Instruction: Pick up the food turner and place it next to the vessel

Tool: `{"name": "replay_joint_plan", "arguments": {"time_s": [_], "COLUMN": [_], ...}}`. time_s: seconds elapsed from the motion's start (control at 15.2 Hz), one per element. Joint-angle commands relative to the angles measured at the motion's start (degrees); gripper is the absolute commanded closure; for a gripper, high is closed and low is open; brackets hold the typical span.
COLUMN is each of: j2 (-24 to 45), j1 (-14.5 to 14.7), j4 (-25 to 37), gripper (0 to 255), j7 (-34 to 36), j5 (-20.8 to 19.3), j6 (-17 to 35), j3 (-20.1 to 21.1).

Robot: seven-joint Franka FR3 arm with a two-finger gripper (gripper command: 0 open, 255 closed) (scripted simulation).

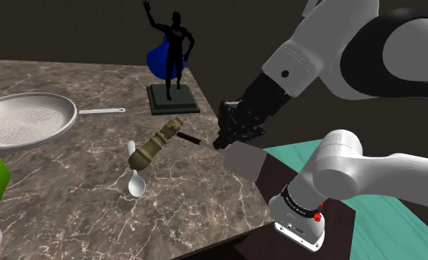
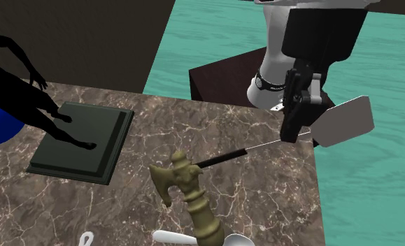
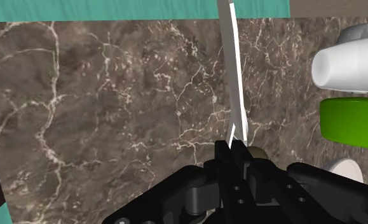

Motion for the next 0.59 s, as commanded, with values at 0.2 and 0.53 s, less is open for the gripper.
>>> {"name": "replay_joint_plan", "arguments": {"time_s": [0.2,0.53], "j2": [0.74,1.93], "j1": [-0.88,-1.67], "j4": [3.9,7.89], "gripper": [255,255], "j7": [1.47,2.74], "j5": [-2.13,-3.94], "j6": [-2.82,-5.36], "j3": [-1.69,-3.17]}}
